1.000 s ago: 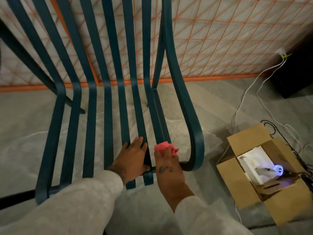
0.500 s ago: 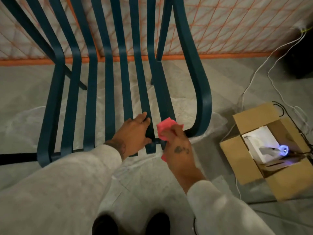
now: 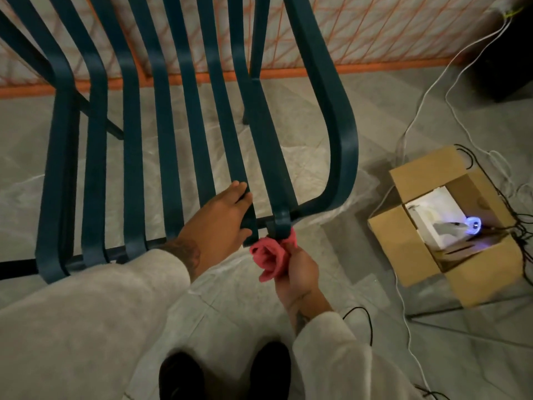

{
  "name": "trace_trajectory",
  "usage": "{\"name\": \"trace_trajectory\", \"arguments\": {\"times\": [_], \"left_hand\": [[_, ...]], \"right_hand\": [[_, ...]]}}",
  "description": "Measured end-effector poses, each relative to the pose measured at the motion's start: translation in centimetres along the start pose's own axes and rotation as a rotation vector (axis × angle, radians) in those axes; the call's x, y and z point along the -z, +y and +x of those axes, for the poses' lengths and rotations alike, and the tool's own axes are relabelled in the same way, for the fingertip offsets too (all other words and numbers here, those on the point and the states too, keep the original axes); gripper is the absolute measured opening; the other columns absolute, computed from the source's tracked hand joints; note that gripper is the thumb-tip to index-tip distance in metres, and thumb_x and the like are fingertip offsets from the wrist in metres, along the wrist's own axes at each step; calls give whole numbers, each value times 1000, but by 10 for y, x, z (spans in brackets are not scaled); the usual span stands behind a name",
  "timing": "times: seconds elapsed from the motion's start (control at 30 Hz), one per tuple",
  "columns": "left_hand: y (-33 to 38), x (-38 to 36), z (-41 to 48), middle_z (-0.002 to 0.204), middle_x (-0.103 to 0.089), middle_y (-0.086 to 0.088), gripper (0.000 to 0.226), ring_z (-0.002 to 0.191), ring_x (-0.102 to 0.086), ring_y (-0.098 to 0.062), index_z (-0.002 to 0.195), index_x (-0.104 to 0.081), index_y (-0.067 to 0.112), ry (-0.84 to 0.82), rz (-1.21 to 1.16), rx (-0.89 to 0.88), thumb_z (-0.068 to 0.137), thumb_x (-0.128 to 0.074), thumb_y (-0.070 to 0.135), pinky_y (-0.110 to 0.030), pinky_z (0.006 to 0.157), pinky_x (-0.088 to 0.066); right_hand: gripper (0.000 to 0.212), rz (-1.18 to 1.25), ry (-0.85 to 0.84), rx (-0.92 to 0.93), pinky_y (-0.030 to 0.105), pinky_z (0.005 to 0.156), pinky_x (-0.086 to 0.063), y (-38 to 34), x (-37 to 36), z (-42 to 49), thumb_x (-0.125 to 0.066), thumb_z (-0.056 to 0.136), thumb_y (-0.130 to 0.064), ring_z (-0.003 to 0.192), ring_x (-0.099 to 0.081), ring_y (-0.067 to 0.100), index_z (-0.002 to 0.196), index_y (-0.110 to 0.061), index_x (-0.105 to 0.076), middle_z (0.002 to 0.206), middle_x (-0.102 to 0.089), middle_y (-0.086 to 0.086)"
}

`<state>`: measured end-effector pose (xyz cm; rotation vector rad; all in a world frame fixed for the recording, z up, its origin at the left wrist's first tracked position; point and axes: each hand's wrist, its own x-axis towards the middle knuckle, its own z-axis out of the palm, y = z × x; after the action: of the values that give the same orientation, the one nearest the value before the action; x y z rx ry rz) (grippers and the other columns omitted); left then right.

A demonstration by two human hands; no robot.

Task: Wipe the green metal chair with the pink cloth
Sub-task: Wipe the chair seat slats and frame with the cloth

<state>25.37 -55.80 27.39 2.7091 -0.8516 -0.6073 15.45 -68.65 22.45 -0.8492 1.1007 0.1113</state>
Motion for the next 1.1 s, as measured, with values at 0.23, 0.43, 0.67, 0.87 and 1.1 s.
{"name": "trace_trajectory", "arguments": {"times": [0.23, 0.43, 0.67, 0.87, 1.1], "left_hand": [[-9, -8, 1, 161, -14, -1, 74, 149, -10, -16, 151, -25, 15, 54, -47, -42, 90, -62, 38, -33, 121, -18], [-11, 24, 10, 155, -33, -1, 63, 142, -30, -19, 146, -39, 18, -33, -88, -39, 91, -62, 35, -33, 118, -25], [0, 90, 22, 139, -51, -4, 50, 121, -53, -20, 140, -48, 18, -48, -305, 44, 93, -61, 29, -32, 107, -41], [10, 102, 43, 141, -49, -2, 53, 125, -49, -18, 142, -44, 21, -70, -369, 115, 93, -59, 35, -30, 107, -40], [21, 69, 92, 156, -28, 0, 60, 141, -30, -19, 148, -35, 22, -85, -280, 201, 94, -58, 33, -28, 115, -23]], "right_hand": [[45, 232, -42, -156, 33, 58, -56, -2, -4, 41, -32, 104, -25, 79, -70, 32, 128, 2, -59, 104, -70, 26], [38, -172, -72, -12, 29, 51, -46, -29, 38, -1, -53, 97, -29, 60, -61, 26, 122, -3, -63, 86, -70, 18], [19, -479, -14, 211, 42, 58, -53, -132, 26, -41, -58, 97, -21, 72, -68, 41, 114, -17, -66, 94, -74, 17], [22, -852, -59, 248, 48, 84, -59, -178, 17, -29, -62, 92, -11, 93, -71, 26, 105, -26, -72, 95, -76, -1], [23, -1069, -302, 244, 41, 83, -60, -211, -1, 43, -57, 96, -12, 88, -71, 16, 96, -30, -72, 96, -74, -3]]}}
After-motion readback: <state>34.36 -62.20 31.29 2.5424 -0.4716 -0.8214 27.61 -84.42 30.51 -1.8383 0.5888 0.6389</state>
